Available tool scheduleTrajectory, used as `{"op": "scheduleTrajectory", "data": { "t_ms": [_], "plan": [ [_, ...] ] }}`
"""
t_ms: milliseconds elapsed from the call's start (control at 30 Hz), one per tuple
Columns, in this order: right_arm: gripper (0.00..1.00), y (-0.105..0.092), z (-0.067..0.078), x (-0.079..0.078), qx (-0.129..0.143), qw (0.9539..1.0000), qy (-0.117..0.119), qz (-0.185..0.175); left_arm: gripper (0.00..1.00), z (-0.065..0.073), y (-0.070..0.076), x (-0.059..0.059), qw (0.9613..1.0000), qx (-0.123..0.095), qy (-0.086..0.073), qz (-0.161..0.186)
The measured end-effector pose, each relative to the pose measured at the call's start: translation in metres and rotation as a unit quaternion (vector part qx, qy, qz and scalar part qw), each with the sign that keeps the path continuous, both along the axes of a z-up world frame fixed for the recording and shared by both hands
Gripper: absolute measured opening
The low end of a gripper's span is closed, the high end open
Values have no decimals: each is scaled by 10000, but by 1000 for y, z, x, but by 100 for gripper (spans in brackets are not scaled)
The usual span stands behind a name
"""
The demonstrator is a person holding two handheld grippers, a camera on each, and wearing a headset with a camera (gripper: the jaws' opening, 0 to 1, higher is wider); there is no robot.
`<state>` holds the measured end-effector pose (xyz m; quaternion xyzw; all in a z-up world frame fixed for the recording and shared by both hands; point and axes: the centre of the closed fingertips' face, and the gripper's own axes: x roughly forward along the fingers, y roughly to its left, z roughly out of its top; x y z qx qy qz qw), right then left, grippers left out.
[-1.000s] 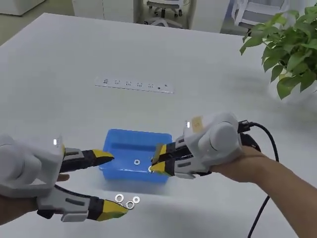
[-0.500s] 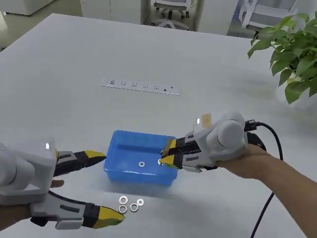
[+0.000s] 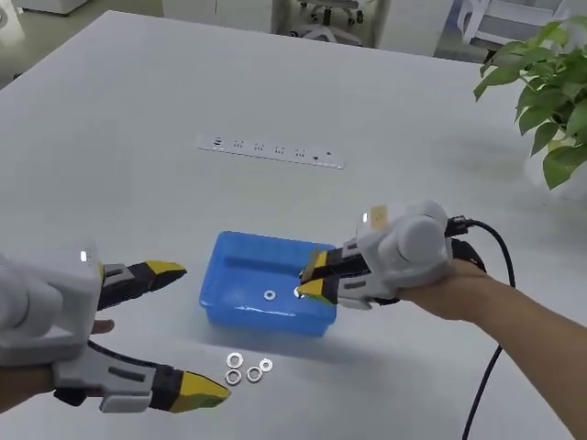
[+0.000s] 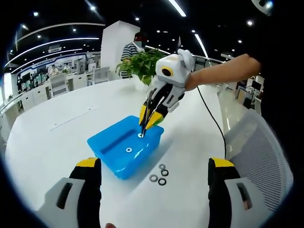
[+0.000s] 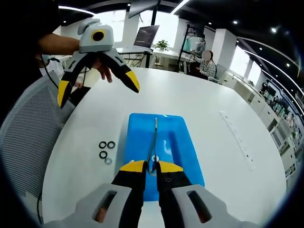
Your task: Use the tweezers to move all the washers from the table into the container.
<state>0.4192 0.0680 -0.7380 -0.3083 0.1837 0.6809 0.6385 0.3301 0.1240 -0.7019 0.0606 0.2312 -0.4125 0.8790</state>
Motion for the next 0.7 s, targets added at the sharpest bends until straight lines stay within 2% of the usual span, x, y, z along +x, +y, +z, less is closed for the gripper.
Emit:
{"op": "scheduleTrajectory", "data": {
  "t_ms": [467,700],
  "plan": [
    [10,7,-14,6,-32,9999,106,-4,99,3,-1,13,10000,-6,-52,-7],
    [10,11,-20,5,-76,9999,137,70,94,4,-5,22,9999,-4,-22,-126]
  ]
}}
